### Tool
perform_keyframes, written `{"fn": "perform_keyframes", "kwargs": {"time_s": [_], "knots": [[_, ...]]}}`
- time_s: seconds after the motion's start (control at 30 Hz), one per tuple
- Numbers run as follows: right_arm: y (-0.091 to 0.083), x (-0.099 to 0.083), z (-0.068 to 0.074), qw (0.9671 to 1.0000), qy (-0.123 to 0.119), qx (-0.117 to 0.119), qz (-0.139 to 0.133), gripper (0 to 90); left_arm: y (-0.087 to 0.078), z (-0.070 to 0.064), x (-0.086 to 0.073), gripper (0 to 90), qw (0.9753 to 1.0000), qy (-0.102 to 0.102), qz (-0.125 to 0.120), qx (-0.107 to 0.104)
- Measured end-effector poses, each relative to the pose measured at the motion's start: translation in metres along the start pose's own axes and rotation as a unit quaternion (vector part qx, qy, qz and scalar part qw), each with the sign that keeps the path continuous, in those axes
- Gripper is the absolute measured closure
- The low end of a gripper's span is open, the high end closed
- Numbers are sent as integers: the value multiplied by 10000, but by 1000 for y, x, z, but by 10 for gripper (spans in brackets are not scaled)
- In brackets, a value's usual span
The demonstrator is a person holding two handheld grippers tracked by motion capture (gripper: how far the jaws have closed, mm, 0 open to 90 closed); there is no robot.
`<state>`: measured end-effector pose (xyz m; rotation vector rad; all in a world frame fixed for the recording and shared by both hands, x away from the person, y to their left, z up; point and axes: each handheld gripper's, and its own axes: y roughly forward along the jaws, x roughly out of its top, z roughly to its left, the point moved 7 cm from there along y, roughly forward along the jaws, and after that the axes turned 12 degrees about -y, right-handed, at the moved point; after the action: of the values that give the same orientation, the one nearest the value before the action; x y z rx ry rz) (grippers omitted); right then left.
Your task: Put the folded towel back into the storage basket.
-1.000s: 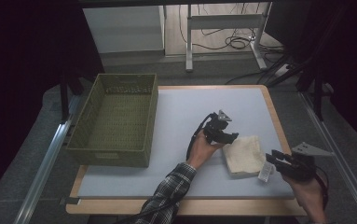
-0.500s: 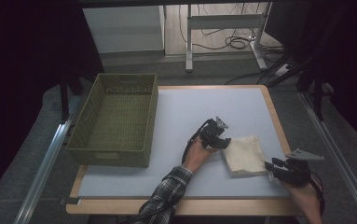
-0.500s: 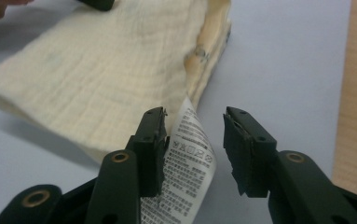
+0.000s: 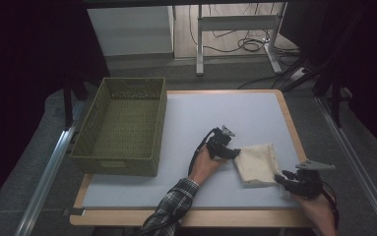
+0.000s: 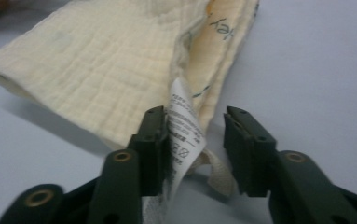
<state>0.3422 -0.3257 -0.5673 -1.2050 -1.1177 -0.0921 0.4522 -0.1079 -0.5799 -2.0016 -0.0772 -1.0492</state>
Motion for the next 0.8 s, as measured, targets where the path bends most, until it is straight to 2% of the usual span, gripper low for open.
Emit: {"fn": "perform_keyframes", "kwargs": {"time_s": [0.07,0.2,0.27,0.33,0.37,0.43,0.5,0.8], "knots": [[0,1,3,9999,75,137,47,722,0,-2,-1,402,10000,0,-15,55],[1,2,5,9989,264,364,102,795,-1,-5,-2,475,10000,-40,13,16],[1,2,5,9987,298,398,73,808,-1,-7,-2,534,9999,-59,36,-114],[1,1,5,9986,325,411,62,815,-1,-8,-2,632,9994,-112,84,-312],[0,2,5,9985,344,423,60,817,-1,-9,-3,727,9986,-156,120,-492],[0,2,5,9985,365,409,40,821,-1,-11,-3,805,9985,-125,102,-523],[-1,4,7,9982,371,476,2,822,-3,-12,-1,828,9990,15,28,-440],[-9,24,16,9972,256,625,-318,821,-25,-11,14,823,9989,301,-280,-242]]}}
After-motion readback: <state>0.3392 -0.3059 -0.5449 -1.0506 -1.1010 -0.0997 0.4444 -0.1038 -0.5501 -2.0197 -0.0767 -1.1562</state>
